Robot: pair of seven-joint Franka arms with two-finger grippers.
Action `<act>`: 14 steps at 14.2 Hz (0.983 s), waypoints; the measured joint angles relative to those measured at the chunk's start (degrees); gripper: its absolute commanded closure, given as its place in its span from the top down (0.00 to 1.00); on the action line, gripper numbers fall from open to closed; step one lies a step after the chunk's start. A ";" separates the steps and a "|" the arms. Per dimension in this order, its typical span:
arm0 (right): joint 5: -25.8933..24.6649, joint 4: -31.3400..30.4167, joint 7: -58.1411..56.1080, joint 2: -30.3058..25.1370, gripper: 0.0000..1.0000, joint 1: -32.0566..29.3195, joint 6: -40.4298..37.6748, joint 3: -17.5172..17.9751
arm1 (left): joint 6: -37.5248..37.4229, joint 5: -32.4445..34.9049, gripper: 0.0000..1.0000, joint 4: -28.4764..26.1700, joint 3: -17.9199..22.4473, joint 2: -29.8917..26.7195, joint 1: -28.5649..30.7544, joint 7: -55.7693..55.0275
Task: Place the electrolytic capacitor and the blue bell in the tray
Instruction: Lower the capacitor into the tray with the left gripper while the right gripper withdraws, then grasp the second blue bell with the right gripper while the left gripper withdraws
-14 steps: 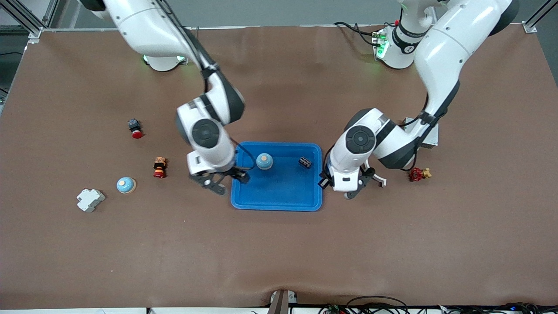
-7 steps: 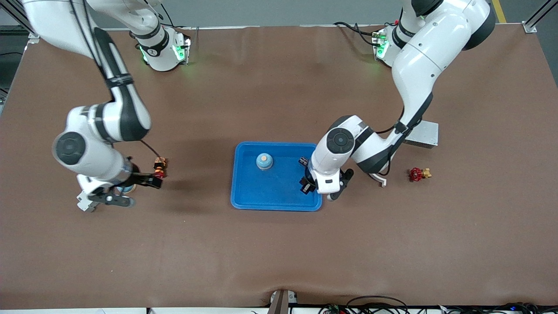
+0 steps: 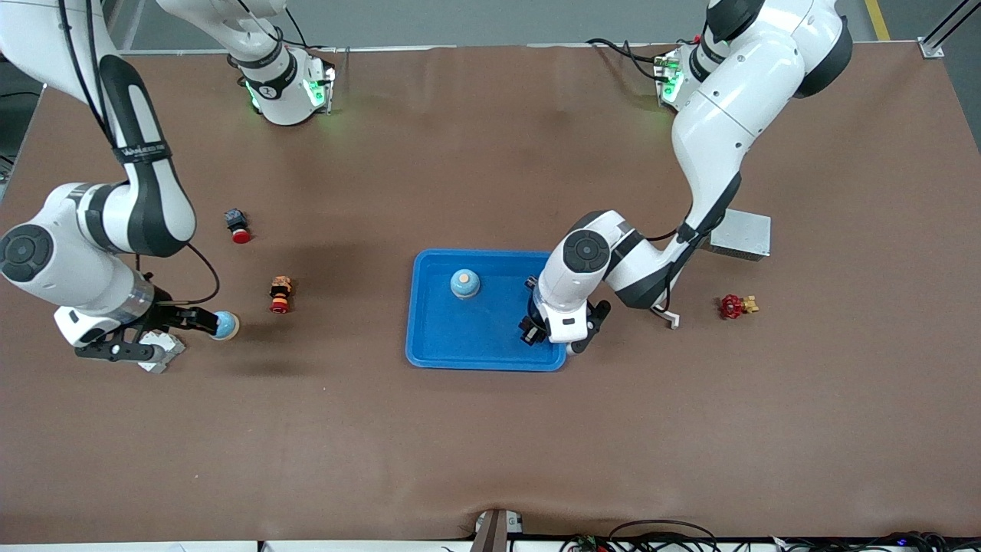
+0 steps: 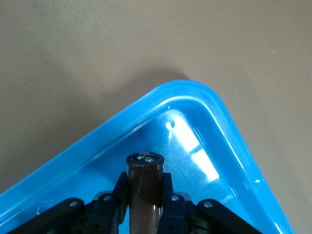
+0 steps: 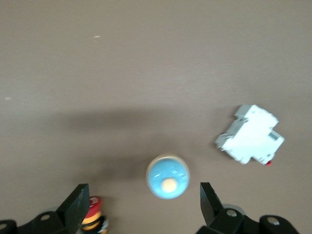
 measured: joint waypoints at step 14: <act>0.11 -10.98 -0.74 3.61 1.00 -1.78 15.53 0.29 | -18.99 -0.95 1.00 3.21 -0.66 -18.53 5.55 19.91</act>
